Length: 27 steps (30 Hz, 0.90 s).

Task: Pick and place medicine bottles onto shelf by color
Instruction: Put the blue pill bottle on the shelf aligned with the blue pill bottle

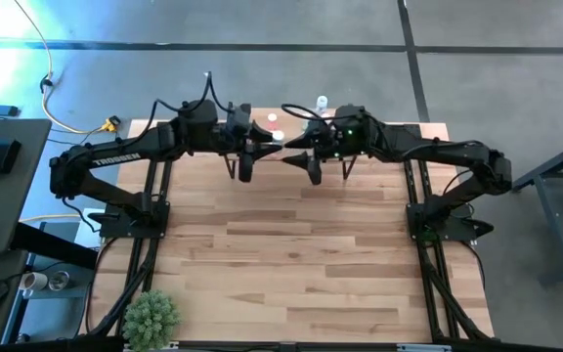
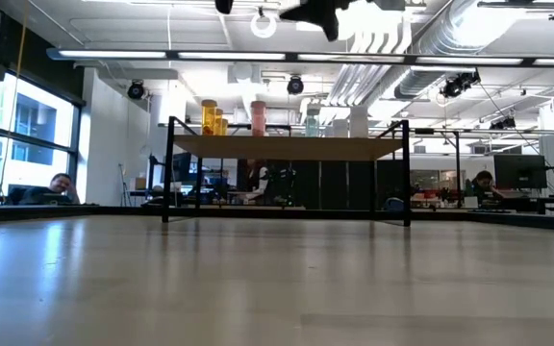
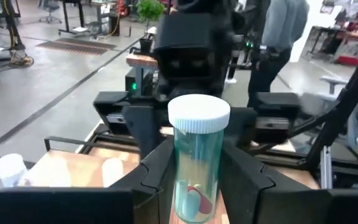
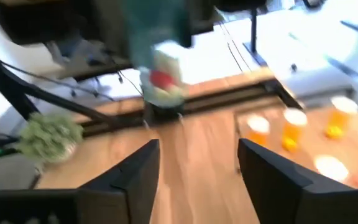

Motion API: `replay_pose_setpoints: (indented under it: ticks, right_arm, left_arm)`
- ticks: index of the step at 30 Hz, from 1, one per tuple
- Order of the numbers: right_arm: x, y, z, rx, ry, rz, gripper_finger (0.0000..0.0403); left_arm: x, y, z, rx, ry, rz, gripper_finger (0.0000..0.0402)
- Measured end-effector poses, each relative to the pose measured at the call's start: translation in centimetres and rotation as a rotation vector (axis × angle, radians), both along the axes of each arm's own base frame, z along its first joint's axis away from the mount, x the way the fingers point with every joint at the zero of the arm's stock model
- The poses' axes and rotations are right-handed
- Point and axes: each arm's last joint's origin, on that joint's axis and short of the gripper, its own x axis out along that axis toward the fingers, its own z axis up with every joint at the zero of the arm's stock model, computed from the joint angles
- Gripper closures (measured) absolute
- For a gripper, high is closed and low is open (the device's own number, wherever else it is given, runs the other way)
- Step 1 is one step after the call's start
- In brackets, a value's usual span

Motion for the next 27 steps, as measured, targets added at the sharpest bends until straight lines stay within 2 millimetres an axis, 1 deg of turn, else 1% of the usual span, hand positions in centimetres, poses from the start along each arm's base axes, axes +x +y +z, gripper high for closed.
replay_pose_setpoints:
  ticks: [4, 7, 11, 14, 18, 20, 24, 27]
  right_arm:
    - [-1.1, -1.6, -0.7, -0.025, 0.1, -0.038, 0.0183]
    - [-2.2, -2.8, -0.6, -0.06, 0.138, -0.069, 0.0181]
    - [-4.0, -4.2, 0.6, -0.076, 0.109, -0.13, 0.0181]
    - [-5.3, -5.0, 1.7, -0.111, 0.066, -0.169, 0.0181]
    - [-6.5, -5.3, 3.3, -0.139, -0.027, -0.195, 0.018]
    - [-6.6, -5.2, 4.1, -0.159, -0.092, -0.18, 0.018]
    - [-6.6, -5.0, 4.7, -0.164, -0.158, -0.097, 0.018]
    - [-6.4, -4.9, 4.4, -0.146, -0.146, -0.053, 0.018]
  left_arm:
    - [-0.1, 0.1, -0.5, 0.024, 0.054, 0.038, 0.0307]
    - [-0.2, 0.2, -0.9, 0.02, 0.105, 0.078, 0.0307]
    - [-0.3, 0.2, -1.4, -0.007, 0.149, 0.098, 0.0307]
    - [-0.1, 0.3, -1.8, -0.014, 0.167, 0.096, 0.0307]
    - [0.9, 0.6, -2.7, -0.025, 0.196, 0.089, 0.0307]
    - [1.6, 0.9, -3.2, -0.022, 0.203, 0.088, 0.0307]
    - [3.1, 1.5, -4.5, -0.02, 0.204, 0.087, 0.0307]
    - [4.2, 1.9, -5.1, 0.003, 0.191, 0.083, 0.0307]
